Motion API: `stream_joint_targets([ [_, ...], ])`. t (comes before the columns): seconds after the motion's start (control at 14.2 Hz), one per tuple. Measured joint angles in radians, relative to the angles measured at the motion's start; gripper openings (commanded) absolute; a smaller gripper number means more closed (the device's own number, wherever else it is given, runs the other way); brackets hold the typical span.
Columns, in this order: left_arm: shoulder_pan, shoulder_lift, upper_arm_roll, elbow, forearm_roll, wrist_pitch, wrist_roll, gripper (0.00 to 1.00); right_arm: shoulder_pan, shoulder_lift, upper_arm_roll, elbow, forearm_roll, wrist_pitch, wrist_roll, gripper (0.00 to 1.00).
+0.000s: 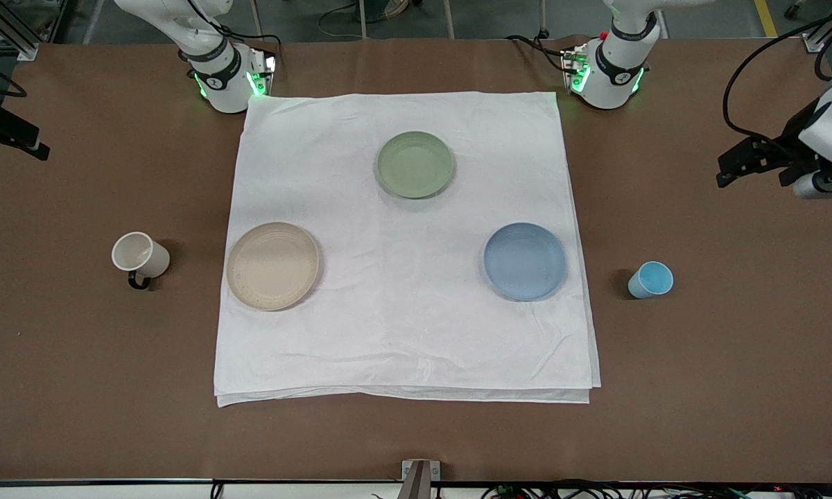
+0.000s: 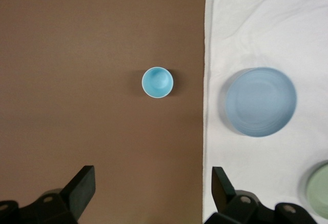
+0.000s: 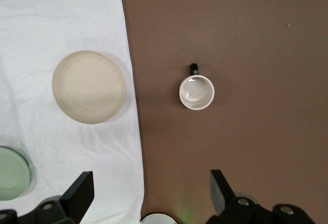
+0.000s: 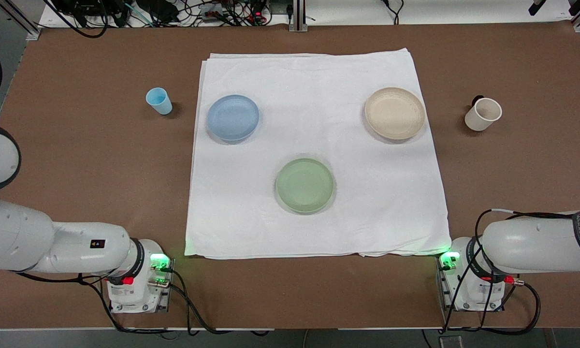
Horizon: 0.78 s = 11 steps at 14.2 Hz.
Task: Place blue cup in blue plate and white mug in gray plate
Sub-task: 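Move the left gripper toward the light-blue cup beside the blue plate, then grasp the light-blue cup with the left gripper while the right gripper reaches out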
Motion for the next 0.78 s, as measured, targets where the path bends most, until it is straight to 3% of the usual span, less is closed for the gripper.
stream_joint_targets([
  [0.28, 0.025, 0.159, 0.001, -0.038, 0.023, 0.132, 0.004, 1.00, 0.003, 0.000, 0.004, -0.008, 0.000, 0.010, -0.002, 1.00],
  [0.78, 0.078, 0.337, -0.001, -0.223, 0.024, 0.448, 0.005, 0.99, 0.003, -0.001, 0.003, -0.009, -0.031, 0.018, -0.060, 1.00],
])
